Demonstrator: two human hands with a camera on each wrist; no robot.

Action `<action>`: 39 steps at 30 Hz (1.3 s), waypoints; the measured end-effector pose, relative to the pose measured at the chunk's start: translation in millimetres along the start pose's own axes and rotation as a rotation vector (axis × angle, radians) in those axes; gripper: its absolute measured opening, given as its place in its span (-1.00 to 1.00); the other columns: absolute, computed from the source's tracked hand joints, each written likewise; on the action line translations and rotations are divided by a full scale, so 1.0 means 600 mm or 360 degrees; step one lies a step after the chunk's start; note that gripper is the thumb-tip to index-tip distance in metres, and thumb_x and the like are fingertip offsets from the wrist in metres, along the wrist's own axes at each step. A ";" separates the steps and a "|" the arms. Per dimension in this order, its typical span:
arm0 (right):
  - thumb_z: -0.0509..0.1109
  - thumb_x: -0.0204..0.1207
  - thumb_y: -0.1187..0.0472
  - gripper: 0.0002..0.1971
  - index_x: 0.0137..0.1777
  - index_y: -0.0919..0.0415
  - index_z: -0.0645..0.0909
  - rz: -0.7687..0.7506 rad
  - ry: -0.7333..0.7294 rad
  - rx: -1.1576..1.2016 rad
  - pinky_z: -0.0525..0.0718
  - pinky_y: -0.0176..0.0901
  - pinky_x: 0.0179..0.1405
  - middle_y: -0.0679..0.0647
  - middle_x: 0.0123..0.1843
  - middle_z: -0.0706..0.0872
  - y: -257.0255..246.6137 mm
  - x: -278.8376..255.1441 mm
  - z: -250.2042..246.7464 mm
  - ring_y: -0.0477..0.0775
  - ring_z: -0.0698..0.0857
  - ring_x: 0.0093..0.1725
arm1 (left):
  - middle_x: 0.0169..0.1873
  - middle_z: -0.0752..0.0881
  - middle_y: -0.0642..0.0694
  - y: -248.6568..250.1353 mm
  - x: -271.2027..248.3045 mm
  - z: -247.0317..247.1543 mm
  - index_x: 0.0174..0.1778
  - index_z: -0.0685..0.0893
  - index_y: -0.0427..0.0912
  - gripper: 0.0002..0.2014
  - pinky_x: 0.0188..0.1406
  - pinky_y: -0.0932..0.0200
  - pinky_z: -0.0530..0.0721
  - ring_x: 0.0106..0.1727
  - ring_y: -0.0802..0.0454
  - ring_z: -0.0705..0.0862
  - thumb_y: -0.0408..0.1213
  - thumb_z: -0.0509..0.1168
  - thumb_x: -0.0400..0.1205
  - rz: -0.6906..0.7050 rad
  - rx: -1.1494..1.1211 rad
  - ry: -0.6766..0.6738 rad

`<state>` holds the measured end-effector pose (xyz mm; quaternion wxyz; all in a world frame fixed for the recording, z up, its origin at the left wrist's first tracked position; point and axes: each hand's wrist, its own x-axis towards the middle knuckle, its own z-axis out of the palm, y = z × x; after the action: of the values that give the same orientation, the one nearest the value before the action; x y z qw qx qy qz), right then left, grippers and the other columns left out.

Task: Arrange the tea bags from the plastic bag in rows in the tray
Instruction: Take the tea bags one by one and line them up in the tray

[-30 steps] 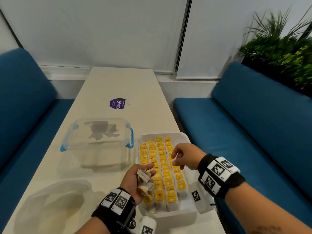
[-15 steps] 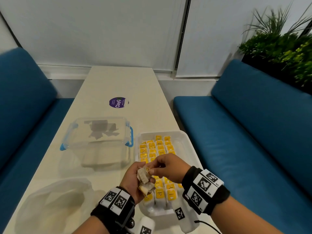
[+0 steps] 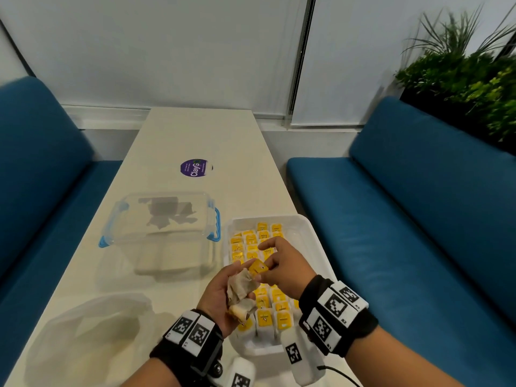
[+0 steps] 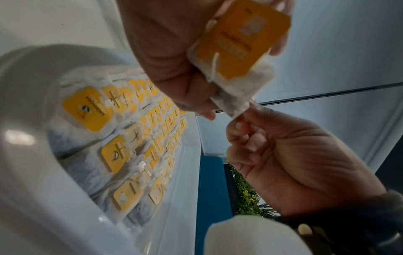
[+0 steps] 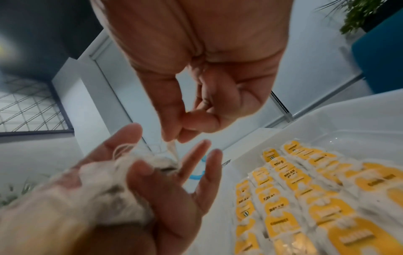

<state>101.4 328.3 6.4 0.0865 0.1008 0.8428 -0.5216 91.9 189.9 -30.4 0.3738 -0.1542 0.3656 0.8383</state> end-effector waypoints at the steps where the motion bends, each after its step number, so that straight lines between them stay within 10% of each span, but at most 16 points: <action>1: 0.50 0.38 0.43 -0.60 0.06 0.03 0.45 0.0015 -0.0004 0.0032 0.57 -0.25 -0.40 0.05 -0.38 0.54 -0.001 -0.002 -0.006 -0.02 0.56 -0.41 | -0.32 0.67 -0.16 -0.001 0.000 -0.001 0.03 0.70 -0.16 -0.68 -0.71 0.27 0.55 -0.63 0.04 0.56 -0.13 0.32 0.41 0.0014 0.0034 0.0041; 11: 0.34 0.54 0.43 -0.87 -0.09 0.19 0.53 0.0167 -0.0023 0.0401 0.34 -0.33 -0.71 0.11 -0.44 0.59 -0.009 -0.005 -0.023 -0.04 0.55 -0.50 | -0.45 0.57 -0.12 -0.006 0.013 -0.010 -0.13 0.55 -0.22 -0.91 -0.71 0.31 0.50 -0.67 0.12 0.50 -0.48 0.22 0.55 0.0124 0.0252 0.0176; 16: 0.41 0.54 0.19 -0.86 -0.26 0.09 0.62 -0.0043 0.0021 -0.0161 0.47 -0.43 -0.37 -0.12 -0.38 0.55 -0.004 -0.004 -0.012 -0.21 0.50 -0.38 | -0.53 0.62 -0.08 -0.003 0.017 -0.010 -0.12 0.57 -0.24 -0.93 -0.66 0.31 0.47 -0.66 0.14 0.49 -0.47 0.25 0.56 0.0156 0.0379 0.0193; 21: 0.27 0.46 0.53 -0.55 0.02 -0.11 0.64 -0.0244 -0.0201 -0.0355 0.72 -0.10 -0.01 -0.12 -0.18 0.62 -0.016 -0.009 -0.026 -0.14 0.64 -0.26 | -0.54 0.63 -0.08 0.005 0.012 -0.008 -0.18 0.53 -0.21 -0.93 -0.68 0.33 0.49 -0.69 0.15 0.49 -0.45 0.23 0.58 0.0089 0.0368 0.0153; 28: 0.56 0.34 0.37 -0.84 -0.24 0.07 0.76 -0.0490 -0.0289 -0.0552 0.56 -0.50 -0.23 -0.21 -0.29 0.56 -0.021 -0.005 -0.041 -0.30 0.59 -0.34 | -0.56 0.58 -0.10 0.007 0.007 -0.005 -0.21 0.62 -0.26 -0.90 -0.77 0.34 0.46 -0.71 0.15 0.48 -0.41 0.21 0.57 -0.0045 0.0297 0.0109; 34: 0.53 0.38 0.32 -0.67 -0.36 -0.14 0.52 -0.0434 -0.0091 -0.0521 0.64 -0.02 0.04 -0.07 -0.14 0.59 -0.005 0.004 -0.061 -0.04 0.56 -0.15 | -0.30 0.69 -0.19 0.014 0.014 -0.015 -0.14 0.65 -0.22 -0.88 -0.68 0.34 0.49 -0.68 0.10 0.50 -0.26 0.32 0.47 -0.0113 0.0336 0.0252; 39: 0.44 0.45 0.44 -0.74 -0.34 0.13 0.51 -0.0051 -0.0007 -0.0087 0.56 -0.35 -0.42 0.03 -0.36 0.63 -0.001 0.006 -0.090 -0.04 0.57 -0.36 | -0.24 0.71 -0.17 0.015 0.020 -0.022 -0.07 0.65 -0.17 -0.84 -0.50 0.28 0.48 -0.53 0.08 0.51 -0.25 0.35 0.47 -0.0124 0.0372 0.0306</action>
<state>95.3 376.6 29.7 0.0829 0.0838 0.8581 -0.4999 77.0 182.4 -41.3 0.3847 -0.2033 0.4886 0.7563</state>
